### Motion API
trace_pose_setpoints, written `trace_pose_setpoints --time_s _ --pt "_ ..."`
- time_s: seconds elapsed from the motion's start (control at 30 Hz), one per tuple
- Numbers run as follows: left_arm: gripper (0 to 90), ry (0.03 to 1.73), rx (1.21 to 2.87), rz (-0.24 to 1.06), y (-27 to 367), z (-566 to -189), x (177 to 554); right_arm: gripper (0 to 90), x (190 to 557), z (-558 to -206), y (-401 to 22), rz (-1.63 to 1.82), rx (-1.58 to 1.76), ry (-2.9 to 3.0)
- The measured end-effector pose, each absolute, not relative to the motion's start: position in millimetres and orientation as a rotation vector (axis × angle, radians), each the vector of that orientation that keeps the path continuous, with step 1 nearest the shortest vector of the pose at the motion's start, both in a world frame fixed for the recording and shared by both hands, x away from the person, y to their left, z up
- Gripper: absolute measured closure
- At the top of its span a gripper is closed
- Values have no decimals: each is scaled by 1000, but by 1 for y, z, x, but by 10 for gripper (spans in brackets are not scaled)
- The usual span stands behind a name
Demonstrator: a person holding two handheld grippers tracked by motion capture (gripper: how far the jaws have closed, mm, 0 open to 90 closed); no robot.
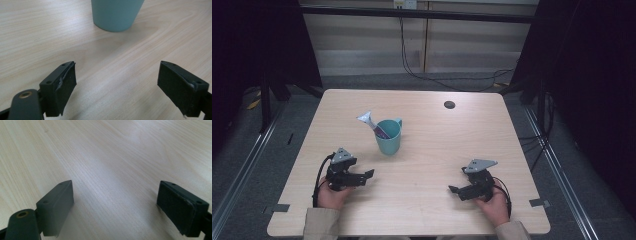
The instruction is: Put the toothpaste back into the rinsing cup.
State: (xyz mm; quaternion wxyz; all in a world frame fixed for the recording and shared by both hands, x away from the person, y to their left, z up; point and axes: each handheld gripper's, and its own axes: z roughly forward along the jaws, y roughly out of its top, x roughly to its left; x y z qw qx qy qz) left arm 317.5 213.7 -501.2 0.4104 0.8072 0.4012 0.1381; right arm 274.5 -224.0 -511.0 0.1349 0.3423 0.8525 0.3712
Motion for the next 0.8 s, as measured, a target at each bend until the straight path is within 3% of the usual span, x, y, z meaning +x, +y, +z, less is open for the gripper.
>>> trace_pose_setpoints --time_s 0.8 --pt "138 954 2173 394 206 -508 313 133 274 -511 -224 1075 992 2470"
